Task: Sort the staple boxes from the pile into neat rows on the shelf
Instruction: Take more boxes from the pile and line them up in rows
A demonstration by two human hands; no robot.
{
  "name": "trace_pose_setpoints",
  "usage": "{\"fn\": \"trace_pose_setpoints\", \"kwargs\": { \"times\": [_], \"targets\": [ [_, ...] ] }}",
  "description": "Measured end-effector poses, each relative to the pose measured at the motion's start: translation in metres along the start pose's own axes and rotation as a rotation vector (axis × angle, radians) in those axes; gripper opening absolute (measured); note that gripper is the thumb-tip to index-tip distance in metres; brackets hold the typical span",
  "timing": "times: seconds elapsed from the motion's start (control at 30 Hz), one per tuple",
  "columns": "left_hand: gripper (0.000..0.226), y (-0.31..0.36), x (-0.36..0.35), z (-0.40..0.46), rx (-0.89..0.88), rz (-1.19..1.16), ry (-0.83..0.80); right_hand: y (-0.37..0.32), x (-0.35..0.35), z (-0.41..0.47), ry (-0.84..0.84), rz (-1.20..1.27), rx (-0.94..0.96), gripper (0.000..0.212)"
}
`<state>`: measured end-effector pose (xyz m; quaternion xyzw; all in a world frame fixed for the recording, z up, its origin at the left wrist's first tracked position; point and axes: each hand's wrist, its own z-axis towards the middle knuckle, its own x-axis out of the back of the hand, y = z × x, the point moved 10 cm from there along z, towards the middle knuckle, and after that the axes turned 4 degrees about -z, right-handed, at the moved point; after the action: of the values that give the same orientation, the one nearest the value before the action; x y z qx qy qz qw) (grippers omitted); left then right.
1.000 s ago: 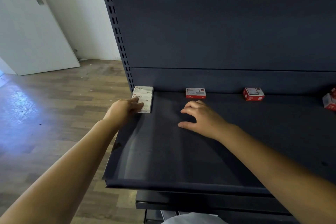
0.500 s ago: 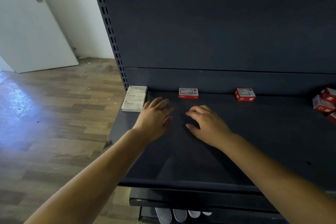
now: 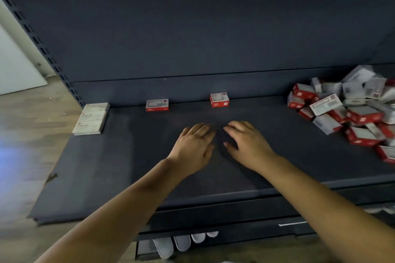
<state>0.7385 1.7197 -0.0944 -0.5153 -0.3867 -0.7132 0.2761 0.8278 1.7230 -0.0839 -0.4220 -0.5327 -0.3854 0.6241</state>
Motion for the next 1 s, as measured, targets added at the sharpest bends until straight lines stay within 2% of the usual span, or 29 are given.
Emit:
{"fn": "trace_pose_setpoints", "kwargs": {
  "times": [0.47, 0.63, 0.8, 0.93, 1.0],
  "targets": [
    [0.045, 0.142, -0.065, 0.075, -0.094, -0.087, -0.049, 0.156, 0.011, -0.082, 0.004, 0.049, -0.159, 0.047],
    [0.044, 0.191, -0.079, 0.097, -0.148, -0.097, -0.037, 0.205, 0.021, -0.111, 0.143, 0.078, -0.168, 0.034],
    [0.039, 0.239, -0.096, 0.11, -0.214, -0.163, -0.067, 0.239, 0.032, -0.137, 0.201, 0.066, -0.175, 0.031],
    [0.045, 0.271, -0.106, 0.125, -0.278, -0.175, -0.085, 0.272, 0.048, -0.157, 0.256, 0.051, -0.212, 0.029],
    [0.043, 0.286, -0.11, 0.133, -0.312, -0.173, -0.081, 0.294, 0.052, -0.167, 0.242, 0.062, -0.262, 0.038]
  ]
}}
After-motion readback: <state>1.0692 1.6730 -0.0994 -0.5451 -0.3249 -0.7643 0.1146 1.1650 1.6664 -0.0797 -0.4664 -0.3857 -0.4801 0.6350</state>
